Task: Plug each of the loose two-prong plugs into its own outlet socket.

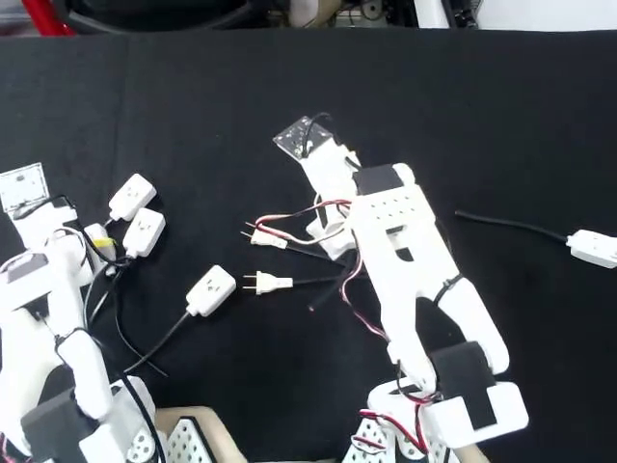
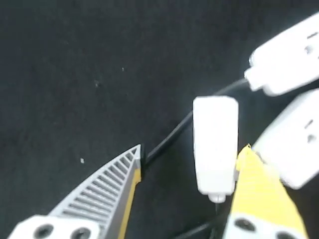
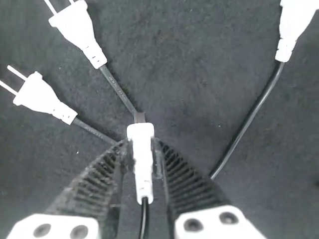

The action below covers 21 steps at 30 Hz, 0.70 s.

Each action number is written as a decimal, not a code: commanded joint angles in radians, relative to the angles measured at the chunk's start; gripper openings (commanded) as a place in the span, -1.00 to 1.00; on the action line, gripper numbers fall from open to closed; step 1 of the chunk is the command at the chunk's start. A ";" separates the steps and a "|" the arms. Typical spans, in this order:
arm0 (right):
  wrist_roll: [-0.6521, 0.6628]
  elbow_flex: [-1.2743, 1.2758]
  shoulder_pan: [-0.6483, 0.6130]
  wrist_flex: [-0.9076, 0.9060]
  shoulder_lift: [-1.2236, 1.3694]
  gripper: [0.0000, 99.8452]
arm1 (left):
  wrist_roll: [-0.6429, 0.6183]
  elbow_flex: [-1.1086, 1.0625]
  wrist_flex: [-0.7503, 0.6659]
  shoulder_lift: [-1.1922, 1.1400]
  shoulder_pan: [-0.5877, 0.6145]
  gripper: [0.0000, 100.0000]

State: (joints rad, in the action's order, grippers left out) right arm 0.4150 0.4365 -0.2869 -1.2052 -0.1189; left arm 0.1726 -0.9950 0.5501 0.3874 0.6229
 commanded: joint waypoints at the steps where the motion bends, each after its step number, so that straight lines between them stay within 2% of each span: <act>1: -0.011 -0.004 -0.023 0.014 -0.004 -0.98 | -0.017 -0.061 -0.153 0.002 0.010 -0.41; 4: -0.026 -0.004 -0.021 0.015 -0.004 -0.98 | -0.015 -0.134 -0.264 0.002 0.005 -0.42; 7: -0.026 -0.004 -0.021 0.015 -0.004 -0.98 | 0.049 -0.196 -0.316 0.011 -0.022 -0.42; 10: -0.025 -0.004 -0.021 0.020 -0.004 -0.98 | 0.066 -0.193 -0.318 0.012 -0.036 -0.45; 15: -0.021 -0.002 -0.021 0.037 -0.004 -0.98 | 0.061 -0.177 -0.313 0.002 -0.090 -0.68; 21: -0.021 0.008 -0.021 0.037 -0.004 -0.98 | 0.058 -0.174 -0.269 0.012 -0.108 -0.73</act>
State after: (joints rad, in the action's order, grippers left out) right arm 0.3982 0.4503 -0.2977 -1.1792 -0.1189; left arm 0.2248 -1.1991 0.2524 0.3844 0.5309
